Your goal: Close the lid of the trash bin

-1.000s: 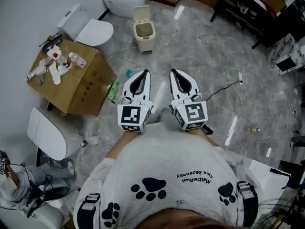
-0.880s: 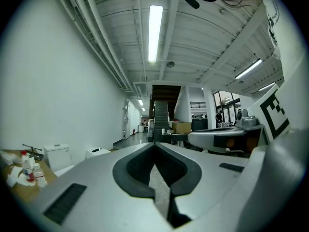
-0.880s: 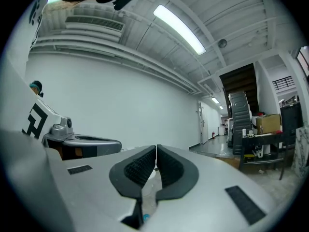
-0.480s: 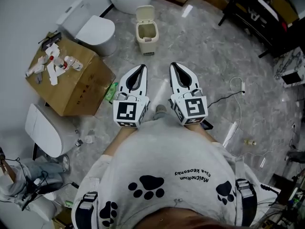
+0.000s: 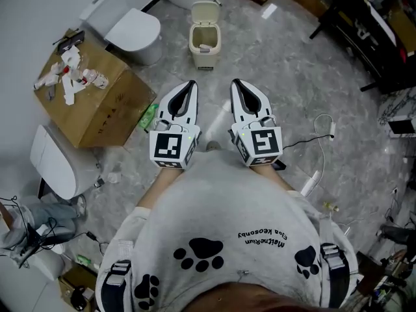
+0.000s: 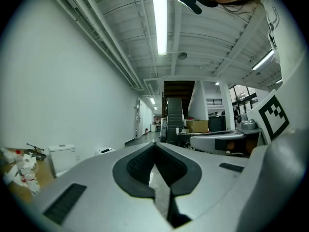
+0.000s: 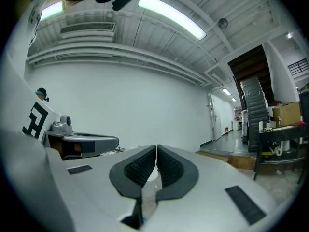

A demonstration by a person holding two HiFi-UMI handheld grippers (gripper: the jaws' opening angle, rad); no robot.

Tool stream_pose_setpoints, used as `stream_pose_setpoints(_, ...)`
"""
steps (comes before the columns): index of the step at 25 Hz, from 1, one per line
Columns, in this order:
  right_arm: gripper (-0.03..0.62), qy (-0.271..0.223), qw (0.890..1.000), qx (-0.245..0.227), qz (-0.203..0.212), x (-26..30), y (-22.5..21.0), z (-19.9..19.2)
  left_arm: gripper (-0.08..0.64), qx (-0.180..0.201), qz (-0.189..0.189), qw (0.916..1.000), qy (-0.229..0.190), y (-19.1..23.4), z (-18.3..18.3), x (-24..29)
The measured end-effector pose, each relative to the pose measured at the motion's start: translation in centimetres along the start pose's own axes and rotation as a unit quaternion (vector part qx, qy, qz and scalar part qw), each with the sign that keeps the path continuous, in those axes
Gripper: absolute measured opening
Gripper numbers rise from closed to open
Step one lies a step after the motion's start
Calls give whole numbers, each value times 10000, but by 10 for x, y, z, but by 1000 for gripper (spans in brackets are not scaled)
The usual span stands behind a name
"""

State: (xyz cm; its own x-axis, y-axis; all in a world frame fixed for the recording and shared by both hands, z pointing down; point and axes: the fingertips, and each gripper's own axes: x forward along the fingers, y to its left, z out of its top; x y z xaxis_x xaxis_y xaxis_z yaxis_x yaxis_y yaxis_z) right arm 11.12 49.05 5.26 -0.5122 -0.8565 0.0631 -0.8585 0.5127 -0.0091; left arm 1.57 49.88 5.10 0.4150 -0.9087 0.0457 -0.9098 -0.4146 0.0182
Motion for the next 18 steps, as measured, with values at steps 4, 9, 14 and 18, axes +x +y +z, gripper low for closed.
stream_pose_setpoints(4,32,7,10000,30,29,11,-8,-5,18,-8,52,10000,19,8,-4,12)
stream_pose_setpoints(9,32,-34,10000,-42,0,26,-18,-2,18,-22,27,10000,-13,20,-4,33)
stream_pose_setpoints(14,32,-43,9999,-84,-98,51,-38,-4,18,-42,-29,10000,-37,33,-9,63)
stream_pose_setpoints(18,32,-7,9998,-73,-164,87,-56,-8,18,-59,-107,9999,28,53,-15,100)
